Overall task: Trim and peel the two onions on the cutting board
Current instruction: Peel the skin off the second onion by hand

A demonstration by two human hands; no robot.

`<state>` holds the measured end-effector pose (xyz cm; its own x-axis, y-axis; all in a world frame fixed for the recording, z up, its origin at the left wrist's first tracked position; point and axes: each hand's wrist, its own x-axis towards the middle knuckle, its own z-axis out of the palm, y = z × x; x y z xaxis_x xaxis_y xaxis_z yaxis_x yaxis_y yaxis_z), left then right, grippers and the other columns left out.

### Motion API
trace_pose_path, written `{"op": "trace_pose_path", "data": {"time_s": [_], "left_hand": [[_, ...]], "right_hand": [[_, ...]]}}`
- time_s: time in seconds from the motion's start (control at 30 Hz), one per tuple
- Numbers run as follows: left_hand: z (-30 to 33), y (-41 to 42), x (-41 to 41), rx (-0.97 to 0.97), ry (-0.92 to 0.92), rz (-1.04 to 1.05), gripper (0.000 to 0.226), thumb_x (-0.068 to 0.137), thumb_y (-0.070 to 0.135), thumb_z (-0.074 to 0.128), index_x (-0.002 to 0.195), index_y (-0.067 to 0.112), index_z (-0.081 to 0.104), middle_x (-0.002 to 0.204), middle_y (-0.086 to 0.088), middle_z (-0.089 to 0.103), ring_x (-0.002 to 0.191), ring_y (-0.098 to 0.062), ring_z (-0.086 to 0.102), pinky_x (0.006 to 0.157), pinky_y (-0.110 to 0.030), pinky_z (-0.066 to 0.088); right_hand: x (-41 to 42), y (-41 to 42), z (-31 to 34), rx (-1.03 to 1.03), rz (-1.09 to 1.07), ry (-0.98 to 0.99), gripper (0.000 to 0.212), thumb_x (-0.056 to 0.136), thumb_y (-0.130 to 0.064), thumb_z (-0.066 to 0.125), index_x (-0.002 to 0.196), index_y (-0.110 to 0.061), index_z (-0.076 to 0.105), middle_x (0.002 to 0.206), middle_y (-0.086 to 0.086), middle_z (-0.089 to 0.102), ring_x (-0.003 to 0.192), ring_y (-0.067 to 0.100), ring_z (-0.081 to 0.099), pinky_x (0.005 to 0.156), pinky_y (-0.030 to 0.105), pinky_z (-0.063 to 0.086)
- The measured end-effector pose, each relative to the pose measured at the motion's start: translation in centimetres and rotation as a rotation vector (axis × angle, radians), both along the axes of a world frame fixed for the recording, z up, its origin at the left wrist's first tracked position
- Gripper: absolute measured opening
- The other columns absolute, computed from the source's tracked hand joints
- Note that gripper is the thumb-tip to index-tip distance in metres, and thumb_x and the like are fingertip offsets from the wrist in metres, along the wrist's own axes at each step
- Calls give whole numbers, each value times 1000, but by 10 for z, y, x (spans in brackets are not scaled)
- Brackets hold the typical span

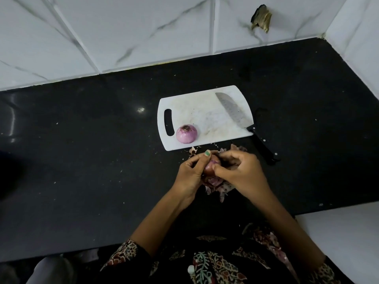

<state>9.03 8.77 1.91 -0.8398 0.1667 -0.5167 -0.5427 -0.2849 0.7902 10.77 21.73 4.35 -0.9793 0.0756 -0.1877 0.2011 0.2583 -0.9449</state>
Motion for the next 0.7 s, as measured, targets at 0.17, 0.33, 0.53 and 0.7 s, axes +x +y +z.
{"op": "trace_pose_path", "data": {"time_s": [0.17,0.33,0.53,0.7], "left_hand": [[0,-1,2,15,-7,7,36,76,36,62,91,4,70,96,-19,66,80,-22,63,70,-28,57],[-3,-3,6,15,-19,29,31,83,31,61,93,4,71,97,-18,69,83,-22,66,72,-31,58],[-6,-5,10,2,-59,43,28,90,26,57,103,5,70,98,-11,72,81,-17,68,72,-30,58],[0,-1,8,30,-68,41,24,94,26,54,100,9,70,97,-8,72,80,-13,68,64,-23,58]], "right_hand": [[2,4,0,-32,-17,-13,24,73,-7,76,82,-28,70,79,-9,72,75,4,69,69,16,54],[5,2,-3,9,-21,5,24,71,-5,75,80,-26,71,75,-11,72,72,3,69,69,17,55],[8,-3,-12,142,-44,82,14,72,-4,73,83,-12,75,73,-8,72,69,3,68,69,17,55],[9,1,-18,258,-98,112,14,75,-2,67,84,-10,73,72,-7,68,67,2,65,64,12,49]]}}
